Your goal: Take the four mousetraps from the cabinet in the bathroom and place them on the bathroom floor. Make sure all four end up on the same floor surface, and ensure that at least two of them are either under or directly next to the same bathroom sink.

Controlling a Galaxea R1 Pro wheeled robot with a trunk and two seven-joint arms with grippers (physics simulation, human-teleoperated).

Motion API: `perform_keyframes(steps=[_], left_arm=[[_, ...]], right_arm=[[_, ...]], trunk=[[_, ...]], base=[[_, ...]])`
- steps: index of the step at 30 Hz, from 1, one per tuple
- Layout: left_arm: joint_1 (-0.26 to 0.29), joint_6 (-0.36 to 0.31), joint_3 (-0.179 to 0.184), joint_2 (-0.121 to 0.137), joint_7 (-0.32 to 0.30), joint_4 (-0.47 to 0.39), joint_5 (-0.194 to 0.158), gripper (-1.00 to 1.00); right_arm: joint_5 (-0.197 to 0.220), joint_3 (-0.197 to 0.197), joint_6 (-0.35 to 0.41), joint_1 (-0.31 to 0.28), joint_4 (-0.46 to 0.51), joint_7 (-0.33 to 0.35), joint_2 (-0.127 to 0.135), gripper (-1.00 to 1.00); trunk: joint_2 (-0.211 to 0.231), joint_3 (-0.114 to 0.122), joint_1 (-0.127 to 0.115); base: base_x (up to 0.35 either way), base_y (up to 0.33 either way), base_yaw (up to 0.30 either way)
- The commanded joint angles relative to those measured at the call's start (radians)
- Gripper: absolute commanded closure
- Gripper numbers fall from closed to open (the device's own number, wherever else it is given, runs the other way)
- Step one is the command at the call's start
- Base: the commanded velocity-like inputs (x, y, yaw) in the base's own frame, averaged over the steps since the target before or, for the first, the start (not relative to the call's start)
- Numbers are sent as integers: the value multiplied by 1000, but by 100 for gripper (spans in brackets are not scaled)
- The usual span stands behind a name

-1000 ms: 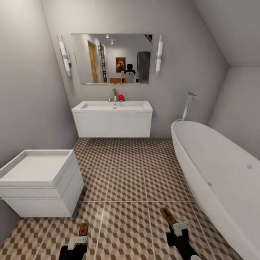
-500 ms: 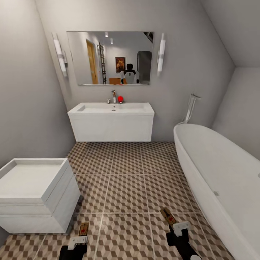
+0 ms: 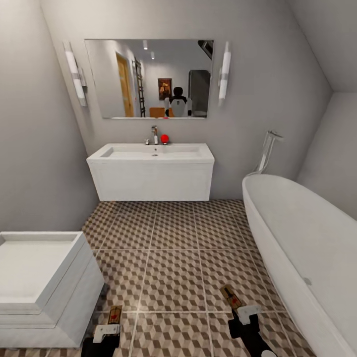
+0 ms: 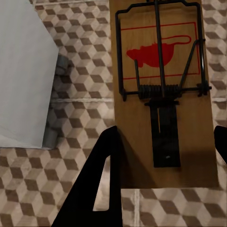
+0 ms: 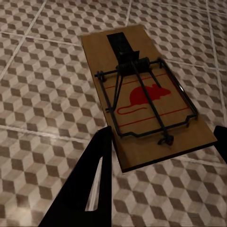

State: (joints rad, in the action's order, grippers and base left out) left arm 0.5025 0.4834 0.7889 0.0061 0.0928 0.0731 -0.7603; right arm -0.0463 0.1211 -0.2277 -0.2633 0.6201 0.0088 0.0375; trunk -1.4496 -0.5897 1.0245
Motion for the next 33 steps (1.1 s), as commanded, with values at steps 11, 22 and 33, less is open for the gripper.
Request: perform_keyframes(steps=[11,22,33], left_arm=[[1,3,6,-1,8,2,6,100],[1,3,6,-1,8,2,6,100],[1,3,6,0,8,2,6,100]], right_arm=[[-3,2,-2,-1,0,0,0,100],[-3,2,-2,-1,0,0,0,100],[-3,2,-2,-1,0,0,-1,100]], trunk=[[0,-1,1],[0,-1,1],[0,-1,1]], base=[[334,0,0],[332,0,0],[323,0,0]])
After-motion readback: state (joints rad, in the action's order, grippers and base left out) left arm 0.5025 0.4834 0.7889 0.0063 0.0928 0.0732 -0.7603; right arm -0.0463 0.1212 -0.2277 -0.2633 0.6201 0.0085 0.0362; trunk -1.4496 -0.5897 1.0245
